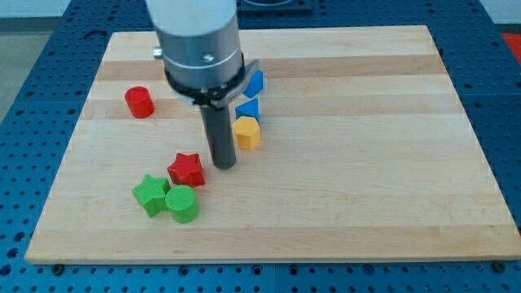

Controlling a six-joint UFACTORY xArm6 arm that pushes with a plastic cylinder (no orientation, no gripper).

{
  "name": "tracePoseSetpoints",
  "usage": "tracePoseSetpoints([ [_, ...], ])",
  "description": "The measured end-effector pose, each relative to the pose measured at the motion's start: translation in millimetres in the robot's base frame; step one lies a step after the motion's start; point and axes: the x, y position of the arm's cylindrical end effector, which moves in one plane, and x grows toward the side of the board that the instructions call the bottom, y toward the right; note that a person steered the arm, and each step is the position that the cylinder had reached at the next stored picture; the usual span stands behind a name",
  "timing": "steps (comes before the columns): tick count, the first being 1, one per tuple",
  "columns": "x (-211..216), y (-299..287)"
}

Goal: Nudge the red circle a bit down

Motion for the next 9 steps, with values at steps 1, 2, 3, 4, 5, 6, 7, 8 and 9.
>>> tracePoseSetpoints([
  [1, -49, 0],
  [2, -85, 0],
  [3, -97, -14],
  [4, -117, -33],
  [5, -130, -61],
  [6, -133, -83],
  [7, -133, -102],
  [8, -133, -105],
  [9, -133, -105],
])
